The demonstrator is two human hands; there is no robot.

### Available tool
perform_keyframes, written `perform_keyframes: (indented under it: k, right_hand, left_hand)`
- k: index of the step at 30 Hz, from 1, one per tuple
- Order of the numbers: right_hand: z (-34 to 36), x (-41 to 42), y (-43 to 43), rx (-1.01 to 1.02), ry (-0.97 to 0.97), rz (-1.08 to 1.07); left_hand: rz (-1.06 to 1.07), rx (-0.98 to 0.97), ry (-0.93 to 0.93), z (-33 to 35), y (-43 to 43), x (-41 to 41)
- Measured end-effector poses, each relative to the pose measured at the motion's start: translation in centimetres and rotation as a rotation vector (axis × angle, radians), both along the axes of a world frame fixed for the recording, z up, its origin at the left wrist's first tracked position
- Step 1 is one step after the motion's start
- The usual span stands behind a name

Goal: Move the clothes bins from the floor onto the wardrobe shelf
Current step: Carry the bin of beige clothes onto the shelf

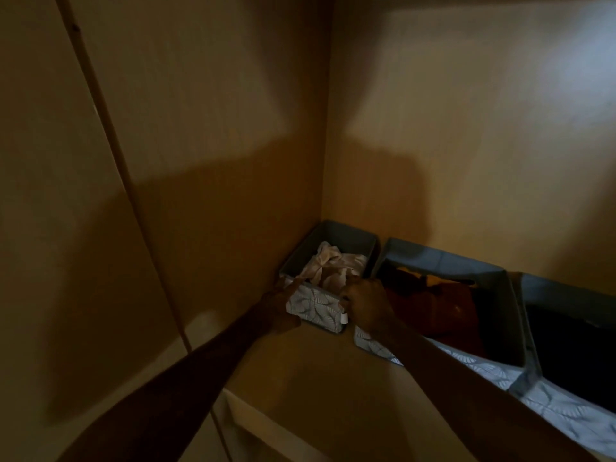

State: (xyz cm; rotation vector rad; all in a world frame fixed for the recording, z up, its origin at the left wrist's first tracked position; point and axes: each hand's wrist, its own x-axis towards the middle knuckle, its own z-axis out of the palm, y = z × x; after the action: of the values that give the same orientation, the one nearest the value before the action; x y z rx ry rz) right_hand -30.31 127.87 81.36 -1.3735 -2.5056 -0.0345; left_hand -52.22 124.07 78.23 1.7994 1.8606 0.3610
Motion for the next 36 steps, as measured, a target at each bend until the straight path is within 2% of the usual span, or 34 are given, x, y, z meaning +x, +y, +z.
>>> perform_keyframes:
  k: [4,9,14,20,21,29,36]
  right_hand:
    - [-0.2,0.4,-1.3,0.011,0.229,0.098]
    - [-1.9,0.0,-6.0,-0.203,0.673,0.161]
    - [-3.7,0.2,-12.3,-0.550,0.781,0.164]
    - [-8.9,-1.5,-19.2,-0.974,0.741,0.210]
    - [-9.8,-1.9,-20.8,-1.044,0.689,0.254]
    - [-13.4,-5.7,-32.6,-1.241,0.305,0.643]
    - [-14.3,-7.5,-44.8,-1.344,0.023,0.922]
  left_hand:
    - [0.177,0.115,-0.370,-0.2,-2.6,0.8]
    - [0.491,0.302,-0.705,-1.5,-9.8,2.6]
    - [0.727,0.322,-0.877,-4.0,-19.5,3.8]
    - [1.087,0.250,-0.889,-7.2,-31.3,6.6]
    - [1.177,0.244,-0.886,-7.8,-33.9,7.4]
    - [1.713,0.359,-0.866,-8.7,-50.8,13.0]
    - [2.045,0.495,-0.846,-9.4,-63.3,19.2]
